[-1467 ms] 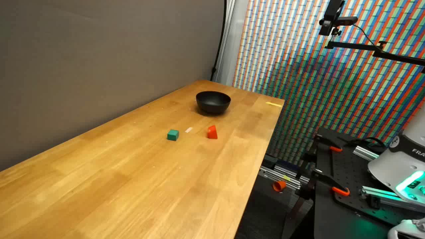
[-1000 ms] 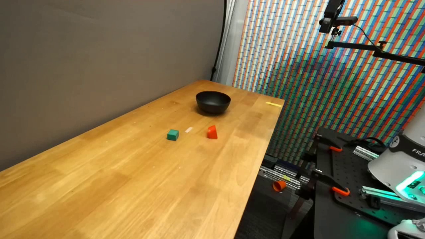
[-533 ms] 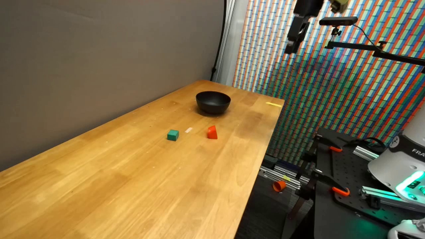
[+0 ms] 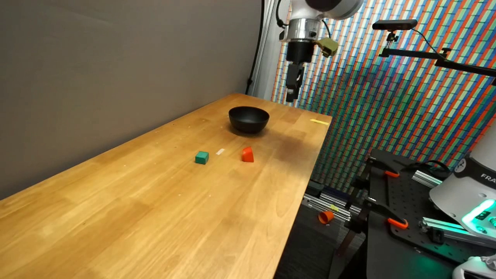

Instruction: Put the orange and green blocks in the black bowl

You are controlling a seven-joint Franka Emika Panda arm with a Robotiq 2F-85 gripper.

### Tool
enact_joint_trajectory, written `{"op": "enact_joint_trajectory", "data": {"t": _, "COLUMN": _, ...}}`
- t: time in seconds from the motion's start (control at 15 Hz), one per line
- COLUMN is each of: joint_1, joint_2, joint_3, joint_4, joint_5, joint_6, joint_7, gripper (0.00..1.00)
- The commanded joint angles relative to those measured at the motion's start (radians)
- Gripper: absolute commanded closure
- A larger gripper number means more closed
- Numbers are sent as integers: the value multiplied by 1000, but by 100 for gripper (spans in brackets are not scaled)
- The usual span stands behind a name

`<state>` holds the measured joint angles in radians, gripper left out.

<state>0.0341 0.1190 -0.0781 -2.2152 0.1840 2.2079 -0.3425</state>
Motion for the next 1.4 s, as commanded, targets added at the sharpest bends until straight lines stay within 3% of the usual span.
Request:
{"op": "enact_joint_trajectory", "data": {"t": 0.0, "joint_1": -30, "joint_2": 254, "joint_3": 69, "joint_4": 247, "joint_5": 8, "joint_6": -29, "joint_7": -79, "gripper": 0}}
{"op": "enact_joint_trajectory", "data": {"t": 0.33, "joint_1": -52, "joint_2": 537, "joint_3": 151, "joint_4": 517, "joint_5": -26, "joint_6": -35, "joint_7": -105, "gripper": 0}}
{"op": "enact_joint_trajectory", "data": {"t": 0.6, "joint_1": -40, "joint_2": 709, "joint_3": 174, "joint_4": 704, "joint_5": -75, "joint_6": -57, "joint_7": -76, "gripper": 0}}
{"op": "enact_joint_trajectory", "data": {"t": 0.8, "joint_1": -29, "joint_2": 748, "joint_3": 170, "joint_4": 733, "joint_5": -112, "joint_6": -64, "joint_7": -44, "gripper": 0}}
{"op": "enact_joint_trajectory", "data": {"t": 1.33, "joint_1": -20, "joint_2": 650, "joint_3": 185, "joint_4": 664, "joint_5": -121, "joint_6": -151, "joint_7": 4, "gripper": 0}}
